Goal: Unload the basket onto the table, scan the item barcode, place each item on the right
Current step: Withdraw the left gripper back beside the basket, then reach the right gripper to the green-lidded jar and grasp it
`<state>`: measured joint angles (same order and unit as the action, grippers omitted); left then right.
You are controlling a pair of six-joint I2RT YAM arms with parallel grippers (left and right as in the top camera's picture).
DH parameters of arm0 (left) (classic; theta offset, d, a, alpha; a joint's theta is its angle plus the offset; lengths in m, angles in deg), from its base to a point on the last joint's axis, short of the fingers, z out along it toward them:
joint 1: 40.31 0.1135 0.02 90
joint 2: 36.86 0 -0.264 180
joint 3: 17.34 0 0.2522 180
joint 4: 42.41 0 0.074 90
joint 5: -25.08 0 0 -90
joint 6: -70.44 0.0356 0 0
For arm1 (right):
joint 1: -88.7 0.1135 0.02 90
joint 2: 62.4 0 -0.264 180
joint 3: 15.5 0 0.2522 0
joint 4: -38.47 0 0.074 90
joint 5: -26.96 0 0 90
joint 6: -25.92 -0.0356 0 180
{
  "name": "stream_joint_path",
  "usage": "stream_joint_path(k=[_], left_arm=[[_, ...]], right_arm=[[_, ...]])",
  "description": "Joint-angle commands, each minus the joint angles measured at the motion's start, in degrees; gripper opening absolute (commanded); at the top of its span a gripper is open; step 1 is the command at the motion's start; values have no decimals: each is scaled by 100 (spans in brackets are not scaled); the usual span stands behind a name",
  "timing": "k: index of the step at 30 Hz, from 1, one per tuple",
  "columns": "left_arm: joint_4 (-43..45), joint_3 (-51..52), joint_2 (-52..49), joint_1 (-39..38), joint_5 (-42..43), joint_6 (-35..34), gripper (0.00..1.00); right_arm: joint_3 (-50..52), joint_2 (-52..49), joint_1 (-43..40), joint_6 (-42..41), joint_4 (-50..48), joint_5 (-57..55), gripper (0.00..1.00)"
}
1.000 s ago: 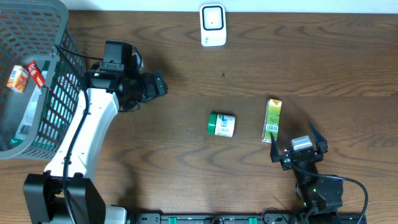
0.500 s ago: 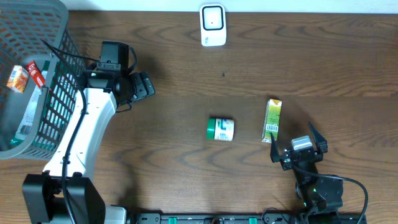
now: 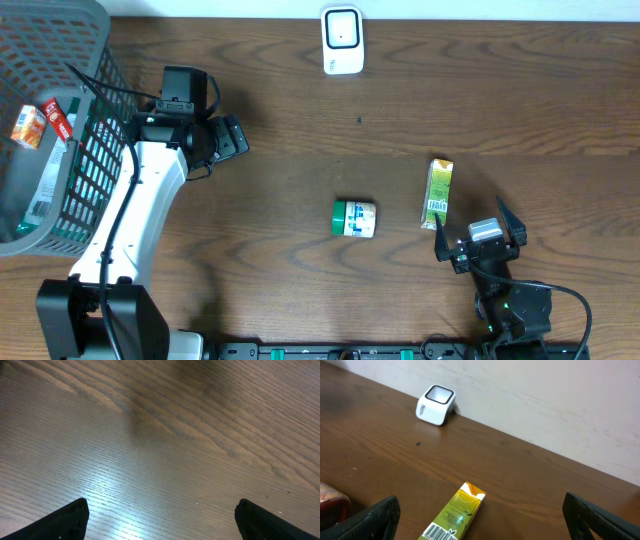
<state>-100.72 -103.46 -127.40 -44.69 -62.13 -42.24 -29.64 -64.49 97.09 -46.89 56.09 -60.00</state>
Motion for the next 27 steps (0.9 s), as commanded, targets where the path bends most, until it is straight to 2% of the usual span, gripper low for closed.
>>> stream_joint_path(k=[1,10,20,23,27], left_arm=[[-13,-105,52,20,-90,7,94],[-13,-105,52,20,-87,7,94],[-13,-105,52,20,-87,7,94],[-13,-105,52,20,-87,7,95],[-13,-105,52,20,-87,7,94]], right_arm=[[7,26,-83,46,22,24,99],[7,26,-83,44,9,72,99],[-26,24,-83,-129,-37,680,99],[-354,4,-85,-743,188,503,99],[-1473,-455,-85,-1040,907,431,99]])
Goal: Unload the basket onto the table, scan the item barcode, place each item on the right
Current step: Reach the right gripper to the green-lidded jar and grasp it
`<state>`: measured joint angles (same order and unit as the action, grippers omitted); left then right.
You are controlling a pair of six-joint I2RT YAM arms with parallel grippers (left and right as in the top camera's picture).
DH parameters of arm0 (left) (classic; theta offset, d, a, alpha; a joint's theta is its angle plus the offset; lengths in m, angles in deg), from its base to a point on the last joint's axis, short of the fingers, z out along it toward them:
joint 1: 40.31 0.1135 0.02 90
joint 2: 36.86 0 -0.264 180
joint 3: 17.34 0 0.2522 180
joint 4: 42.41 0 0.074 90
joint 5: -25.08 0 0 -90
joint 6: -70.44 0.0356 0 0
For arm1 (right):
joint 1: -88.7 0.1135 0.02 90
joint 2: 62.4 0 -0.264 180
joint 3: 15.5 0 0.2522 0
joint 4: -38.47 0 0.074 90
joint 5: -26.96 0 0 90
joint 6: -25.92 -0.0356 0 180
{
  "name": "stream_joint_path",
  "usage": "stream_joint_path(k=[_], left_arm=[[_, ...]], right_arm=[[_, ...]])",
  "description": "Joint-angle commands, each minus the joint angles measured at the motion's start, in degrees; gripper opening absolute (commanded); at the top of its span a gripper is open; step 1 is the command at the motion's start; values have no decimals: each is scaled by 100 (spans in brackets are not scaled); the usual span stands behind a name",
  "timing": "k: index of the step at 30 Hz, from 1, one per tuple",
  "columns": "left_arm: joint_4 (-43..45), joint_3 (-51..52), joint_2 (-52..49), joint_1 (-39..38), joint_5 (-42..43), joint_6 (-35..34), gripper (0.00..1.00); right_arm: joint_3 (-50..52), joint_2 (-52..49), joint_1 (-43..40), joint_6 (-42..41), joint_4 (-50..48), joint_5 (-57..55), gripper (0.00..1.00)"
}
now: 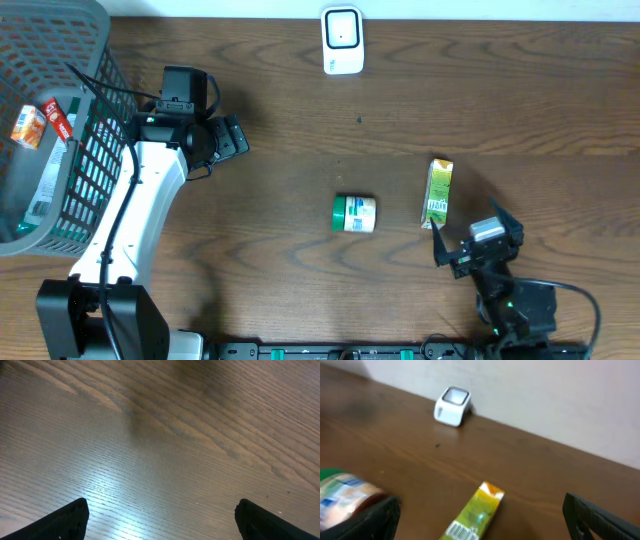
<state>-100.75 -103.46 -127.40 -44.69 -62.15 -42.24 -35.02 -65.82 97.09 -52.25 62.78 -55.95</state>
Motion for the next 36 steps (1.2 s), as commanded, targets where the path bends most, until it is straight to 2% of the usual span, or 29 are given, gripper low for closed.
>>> stream_joint_path(k=[1,5,8,14,17,18,20,22,23,24,29,36], left_arm=[[-11,-105,52,20,-85,7,95],[-11,-105,52,20,-87,7,95],[-11,-105,52,20,-87,7,94],[-11,-105,52,20,-87,7,94],[-11,-105,52,20,-87,7,94],[-11,-105,52,20,-87,7,94],[-11,-105,52,20,-87,7,94],[-11,-105,55,20,-85,7,94],[-11,-105,52,20,-87,7,94],[-11,-105,52,20,-87,7,94],[-11,-105,55,20,-87,7,94],[-11,-105,52,20,-87,4,94]], right_arm=[[-1209,-496,-83,-566,369,28,99],[-2892,-1801,-83,-664,1228,129,99],[-4352,-2983,-83,-664,2243,407,99],[-7420,-5567,-79,-662,5060,542,99],[-8288,-6446,-79,-669,5761,612,99],[-8559,-6791,-79,-667,6026,1008,99],[-8706,-7112,-79,-361,6192,1853,99],[-8712,-7366,-74,103,6264,2608,75],[-8712,-7440,-44,138,6319,2570,66],[-8710,-7565,79,162,6496,2227,63],[-8494,-7882,1082,348,6822,890,68],[-7683,-8306,2796,345,6190,-544,71]])
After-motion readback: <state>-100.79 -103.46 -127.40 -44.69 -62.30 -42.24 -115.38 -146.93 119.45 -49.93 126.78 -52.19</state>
